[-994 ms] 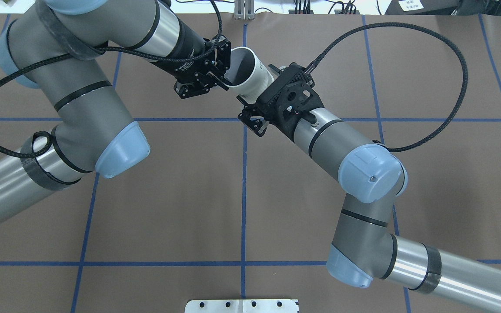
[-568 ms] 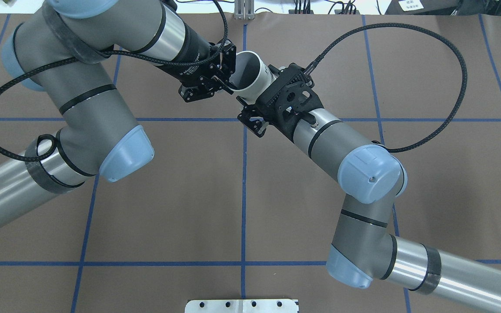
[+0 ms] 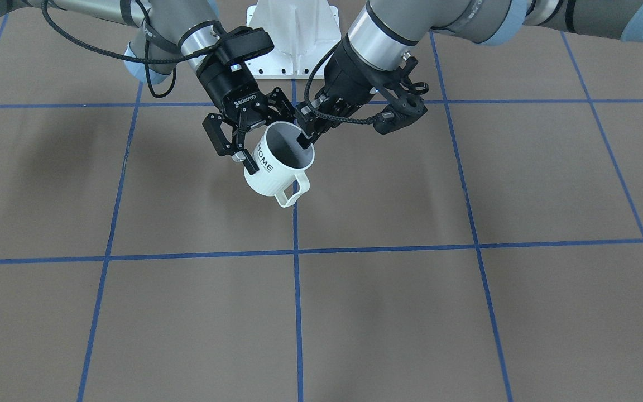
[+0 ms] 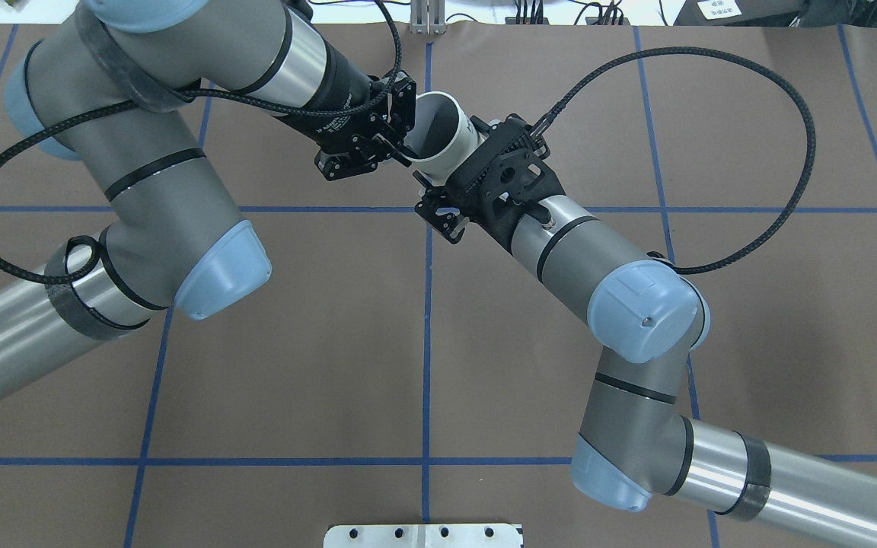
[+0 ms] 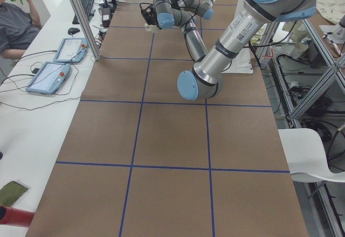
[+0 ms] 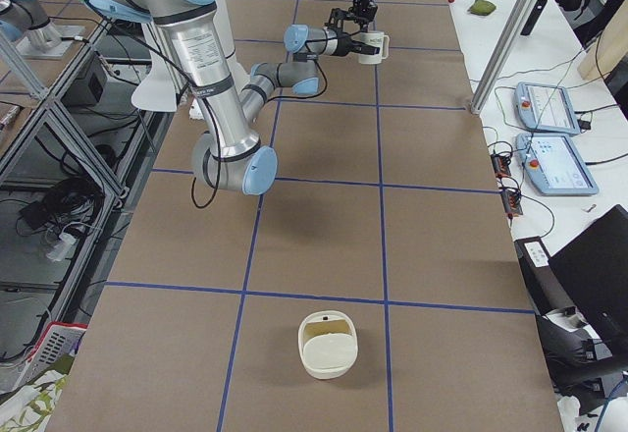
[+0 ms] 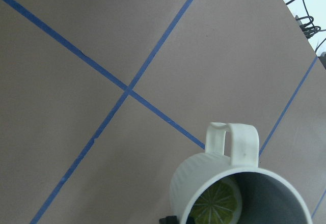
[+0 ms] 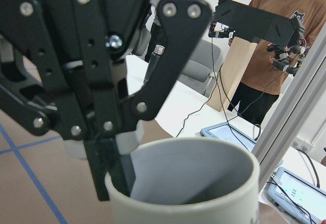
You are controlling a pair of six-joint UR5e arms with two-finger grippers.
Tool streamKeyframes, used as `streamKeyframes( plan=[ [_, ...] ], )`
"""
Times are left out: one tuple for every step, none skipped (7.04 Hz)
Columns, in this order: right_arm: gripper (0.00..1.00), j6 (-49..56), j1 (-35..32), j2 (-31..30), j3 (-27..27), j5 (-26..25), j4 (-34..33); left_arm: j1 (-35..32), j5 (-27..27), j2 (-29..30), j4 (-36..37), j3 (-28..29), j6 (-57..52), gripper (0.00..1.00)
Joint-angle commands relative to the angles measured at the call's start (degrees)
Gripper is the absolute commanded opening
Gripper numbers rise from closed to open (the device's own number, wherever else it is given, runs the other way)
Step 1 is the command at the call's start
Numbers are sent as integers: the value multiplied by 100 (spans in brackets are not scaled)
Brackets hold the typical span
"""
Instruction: Left arm hands cup to right arm to dump lemon
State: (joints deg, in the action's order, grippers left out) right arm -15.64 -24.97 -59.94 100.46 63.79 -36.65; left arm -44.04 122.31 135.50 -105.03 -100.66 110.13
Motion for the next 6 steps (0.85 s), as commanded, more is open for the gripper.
streamKeyframes(
  plan=[
    [94,0,36,0,0,-34,0,26,12,3,-8,-50,0,0],
    [94,0,36,0,0,-34,0,96,-14,-6,0,-77,0,0],
    [94,0,36,0,0,-34,0,132,-32,-6,0,-112,9,0],
    [95,0,36,8,0,-34,9,132,-32,-23,9,-112,9,0],
    [95,0,36,0,0,-34,96,132,-32,-32,9,-112,0,0],
    [95,0,36,0,0,-34,123,132,-32,-41,9,-130,0,0]
  ],
)
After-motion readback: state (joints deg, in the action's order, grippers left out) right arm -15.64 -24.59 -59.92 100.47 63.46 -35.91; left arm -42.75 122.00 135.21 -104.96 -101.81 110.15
